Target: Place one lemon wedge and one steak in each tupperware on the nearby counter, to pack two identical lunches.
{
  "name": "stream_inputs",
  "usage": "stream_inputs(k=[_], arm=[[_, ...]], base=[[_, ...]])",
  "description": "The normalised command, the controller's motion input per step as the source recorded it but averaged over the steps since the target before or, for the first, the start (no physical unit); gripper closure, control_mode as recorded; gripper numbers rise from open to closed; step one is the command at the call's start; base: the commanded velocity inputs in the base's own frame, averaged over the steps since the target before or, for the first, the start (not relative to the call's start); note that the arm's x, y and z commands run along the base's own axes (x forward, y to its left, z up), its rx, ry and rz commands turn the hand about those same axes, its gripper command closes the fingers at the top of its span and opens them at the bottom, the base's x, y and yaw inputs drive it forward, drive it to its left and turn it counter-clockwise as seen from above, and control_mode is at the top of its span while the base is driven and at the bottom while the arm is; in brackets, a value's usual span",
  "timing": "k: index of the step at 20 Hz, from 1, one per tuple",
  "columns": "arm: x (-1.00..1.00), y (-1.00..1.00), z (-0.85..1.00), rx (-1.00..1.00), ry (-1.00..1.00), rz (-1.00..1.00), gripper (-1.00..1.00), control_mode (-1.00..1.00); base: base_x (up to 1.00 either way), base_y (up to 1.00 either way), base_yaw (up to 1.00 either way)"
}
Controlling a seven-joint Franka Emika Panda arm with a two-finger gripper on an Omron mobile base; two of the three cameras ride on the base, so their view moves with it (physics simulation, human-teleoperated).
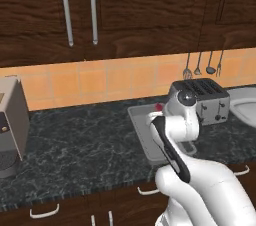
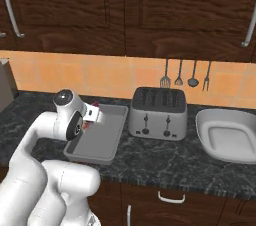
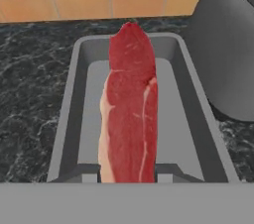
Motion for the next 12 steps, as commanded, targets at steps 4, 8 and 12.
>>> stream_inputs(k=[4, 8, 12], arm=[[0.73, 0.0, -0.3, 0.0, 0.21, -0.03, 1.0, -1.0], [0.35, -0.01, -0.18, 0.0, 0.06, -0.01, 1.0, -1.0], [0.31, -0.02, -0.34, 0.0, 0.06, -0.01, 1.0, -1.0]], base=[[0.0, 0.0, 0.0], [0.0, 0.0, 0.0], [0.0, 0.0, 0.0]])
